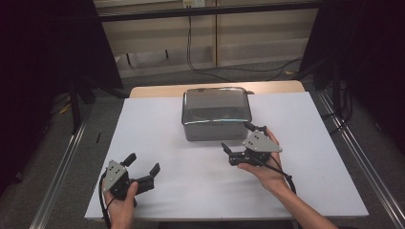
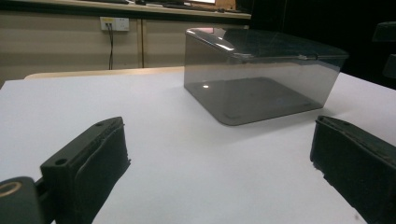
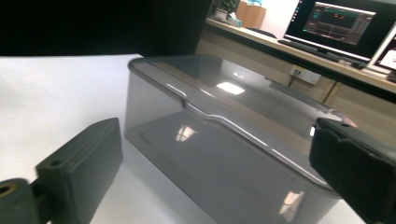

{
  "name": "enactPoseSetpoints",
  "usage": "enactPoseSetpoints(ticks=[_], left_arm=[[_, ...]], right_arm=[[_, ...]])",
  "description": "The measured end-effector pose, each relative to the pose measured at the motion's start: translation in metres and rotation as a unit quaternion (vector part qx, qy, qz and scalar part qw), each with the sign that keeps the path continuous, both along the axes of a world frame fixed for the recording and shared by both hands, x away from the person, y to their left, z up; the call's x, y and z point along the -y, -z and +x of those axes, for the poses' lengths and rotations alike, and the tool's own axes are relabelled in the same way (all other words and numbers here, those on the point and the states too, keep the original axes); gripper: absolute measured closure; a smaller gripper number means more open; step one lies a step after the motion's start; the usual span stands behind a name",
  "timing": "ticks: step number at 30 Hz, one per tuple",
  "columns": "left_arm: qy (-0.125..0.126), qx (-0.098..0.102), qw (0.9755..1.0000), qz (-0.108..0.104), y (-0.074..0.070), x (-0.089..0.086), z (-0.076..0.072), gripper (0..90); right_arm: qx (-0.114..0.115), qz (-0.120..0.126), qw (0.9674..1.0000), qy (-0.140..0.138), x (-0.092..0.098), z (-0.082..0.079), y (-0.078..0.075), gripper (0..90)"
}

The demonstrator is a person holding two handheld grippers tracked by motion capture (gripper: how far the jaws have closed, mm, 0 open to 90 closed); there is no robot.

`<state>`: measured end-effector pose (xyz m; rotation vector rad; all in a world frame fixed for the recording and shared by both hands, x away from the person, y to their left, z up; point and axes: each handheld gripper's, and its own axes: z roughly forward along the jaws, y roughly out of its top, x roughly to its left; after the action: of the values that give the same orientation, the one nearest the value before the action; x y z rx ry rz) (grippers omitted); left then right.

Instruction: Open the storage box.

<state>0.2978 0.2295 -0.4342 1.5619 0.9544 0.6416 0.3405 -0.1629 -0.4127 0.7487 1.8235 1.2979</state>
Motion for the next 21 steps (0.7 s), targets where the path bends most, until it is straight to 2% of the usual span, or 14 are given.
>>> enactPoseSetpoints(ticks=[4, 5, 6, 8, 9, 12, 13, 14, 15, 17, 18, 19, 20, 21], left_arm=[[0.002, 0.000, 1.0000, 0.000, 0.000, 0.000, 0.000, 3.8], [0.002, -0.001, 1.0000, 0.000, 0.000, 0.000, 0.000, 3.8], [0.002, 0.000, 1.0000, 0.001, 0.000, 0.000, 0.000, 3.8], [0.001, 0.001, 1.0000, 0.002, 0.000, -0.001, 0.000, 3.8], [0.001, 0.002, 1.0000, 0.005, 0.000, -0.001, 0.000, 3.8], [0.001, 0.000, 1.0000, 0.003, 0.000, -0.001, 0.001, 3.7], [-0.001, 0.001, 1.0000, 0.004, 0.000, -0.001, 0.001, 3.7], [-0.001, 0.001, 1.0000, 0.006, 0.000, -0.001, 0.001, 3.7], [-0.001, 0.002, 1.0000, 0.007, 0.000, -0.001, 0.001, 3.7], [-0.001, 0.003, 1.0000, 0.009, 0.000, -0.001, 0.001, 3.7], [-0.001, 0.003, 0.9999, 0.010, 0.000, -0.001, 0.001, 3.7], [-0.002, 0.003, 0.9999, 0.010, 0.000, -0.001, 0.001, 3.7], [-0.001, 0.003, 0.9999, 0.011, 0.000, -0.001, 0.001, 3.7], [-0.002, 0.004, 0.9999, 0.010, 0.000, -0.001, 0.000, 3.7]], right_arm=[[0.023, -0.033, 0.9991, 0.010, -0.004, 0.005, -0.002, 3.3], [0.023, -0.033, 0.9991, 0.010, -0.004, 0.005, -0.002, 3.3], [0.029, -0.055, 0.9979, 0.016, -0.006, 0.007, -0.003, 3.9], [0.029, -0.056, 0.9979, 0.015, -0.006, 0.009, -0.004, 3.9], [0.030, -0.073, 0.9967, 0.020, -0.008, 0.010, -0.005, 4.0], [0.048, -0.100, 0.9937, 0.018, -0.013, 0.012, -0.006, 6.9], [0.058, -0.114, 0.9916, 0.018, -0.014, 0.012, -0.007, 7.0], [0.058, -0.114, 0.9916, 0.018, -0.014, 0.012, -0.007, 7.0], [0.063, -0.123, 0.9903, 0.015, -0.016, 0.013, -0.008, 7.6], [0.056, -0.135, 0.9892, 0.013, -0.019, 0.015, -0.009, 8.0], [0.062, -0.144, 0.9876, 0.016, -0.020, 0.016, -0.009, 8.9], [0.078, -0.162, 0.9836, 0.015, -0.023, 0.017, -0.008, 11.3], [0.078, -0.162, 0.9836, 0.015, -0.023, 0.017, -0.008, 11.3], [0.085, -0.173, 0.9811, 0.015, -0.024, 0.018, -0.007, 12.0]])
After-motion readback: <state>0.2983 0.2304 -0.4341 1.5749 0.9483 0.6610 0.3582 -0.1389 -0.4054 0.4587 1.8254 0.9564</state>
